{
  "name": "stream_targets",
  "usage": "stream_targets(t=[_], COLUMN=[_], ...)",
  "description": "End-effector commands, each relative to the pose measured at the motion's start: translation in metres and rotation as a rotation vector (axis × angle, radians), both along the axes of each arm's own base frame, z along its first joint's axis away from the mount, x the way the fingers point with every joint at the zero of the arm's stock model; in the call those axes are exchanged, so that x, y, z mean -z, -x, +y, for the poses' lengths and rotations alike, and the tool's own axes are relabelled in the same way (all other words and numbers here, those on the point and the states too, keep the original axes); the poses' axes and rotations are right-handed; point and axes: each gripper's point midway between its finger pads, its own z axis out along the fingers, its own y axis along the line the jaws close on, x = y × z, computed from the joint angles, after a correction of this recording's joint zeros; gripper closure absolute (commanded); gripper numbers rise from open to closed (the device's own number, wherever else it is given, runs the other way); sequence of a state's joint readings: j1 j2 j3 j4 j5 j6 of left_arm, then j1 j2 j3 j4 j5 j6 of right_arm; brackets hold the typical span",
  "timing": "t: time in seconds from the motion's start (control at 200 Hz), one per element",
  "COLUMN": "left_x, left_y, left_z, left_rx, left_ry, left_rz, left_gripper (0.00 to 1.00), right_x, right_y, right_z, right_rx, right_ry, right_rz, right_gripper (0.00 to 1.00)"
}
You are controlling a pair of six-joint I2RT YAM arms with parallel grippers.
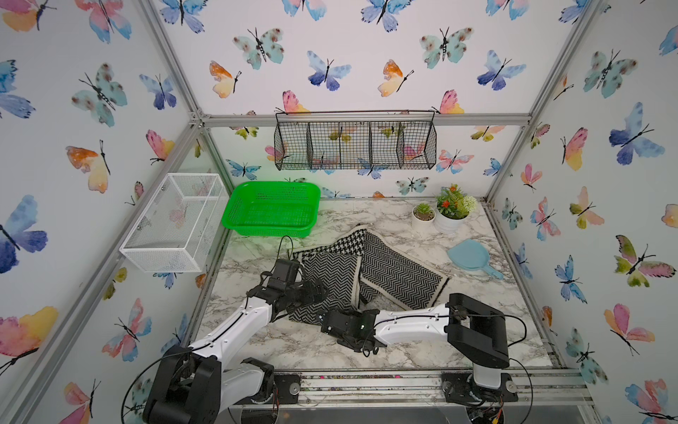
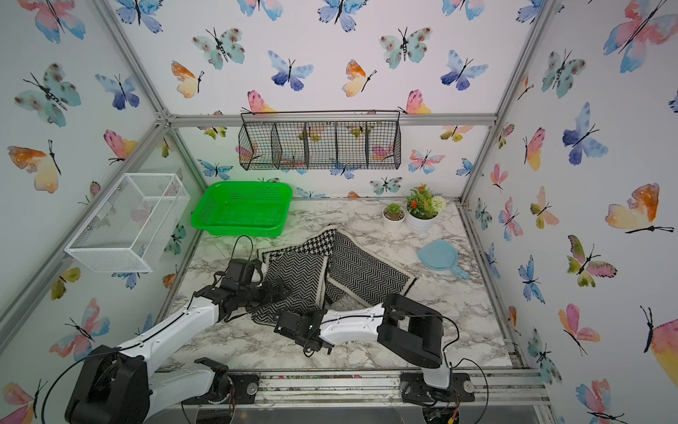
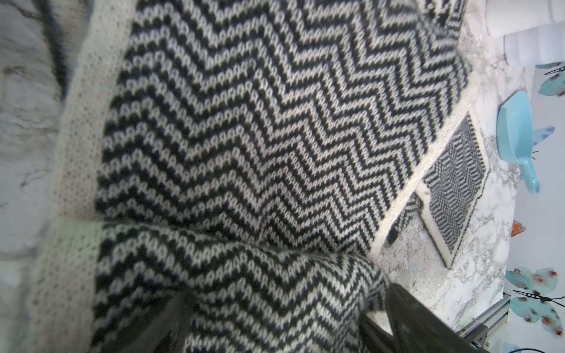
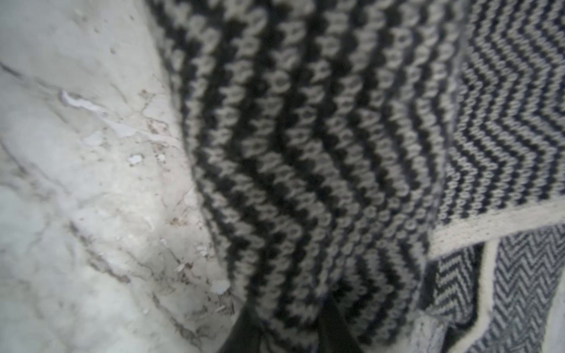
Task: Roll up the scarf and place it into the basket
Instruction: Roll the scarf at the center of the board.
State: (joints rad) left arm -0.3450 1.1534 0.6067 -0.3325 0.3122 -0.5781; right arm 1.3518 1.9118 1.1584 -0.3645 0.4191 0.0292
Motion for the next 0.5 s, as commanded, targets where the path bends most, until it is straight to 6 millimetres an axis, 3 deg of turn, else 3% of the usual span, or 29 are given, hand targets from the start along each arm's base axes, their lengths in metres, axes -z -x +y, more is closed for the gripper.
stream_targets(t=[0.0,0.04,0.2,0.345,0.491], left_x=[-0.023,-0.027,-0.048,-0.071,-0.094], left_y=[-0.005,-0.008,-0.019,-0.031,-0.041], left_z=[-0.003,0.001,0.023,0.046,0.052], left_rx=[0.022,0.010,-0.063,-0.142,-0.165], left_ry=[0.036,0.035,0.022,-0.030,-0.056], left_rz=[-0.047,-0.056,-0.105,-0.168,-0.236], left_gripper=[0.02,0.02,0.02,0.02,0.02], right_x=[0.013,0.012,-0.003,-0.025,-0.059], right_y=[0.000,0.002,0.017,0.039,0.047], right_z=[-0.003,0.000,0.014,0.028,0.038], right_rx=[0.009,0.012,0.032,0.069,0.111], right_ry=[0.025,0.011,-0.077,-0.175,-0.281], right_rz=[0.014,0.023,0.142,0.315,0.448], right_gripper=[0.93,0.98,0.98,0.98,0.98])
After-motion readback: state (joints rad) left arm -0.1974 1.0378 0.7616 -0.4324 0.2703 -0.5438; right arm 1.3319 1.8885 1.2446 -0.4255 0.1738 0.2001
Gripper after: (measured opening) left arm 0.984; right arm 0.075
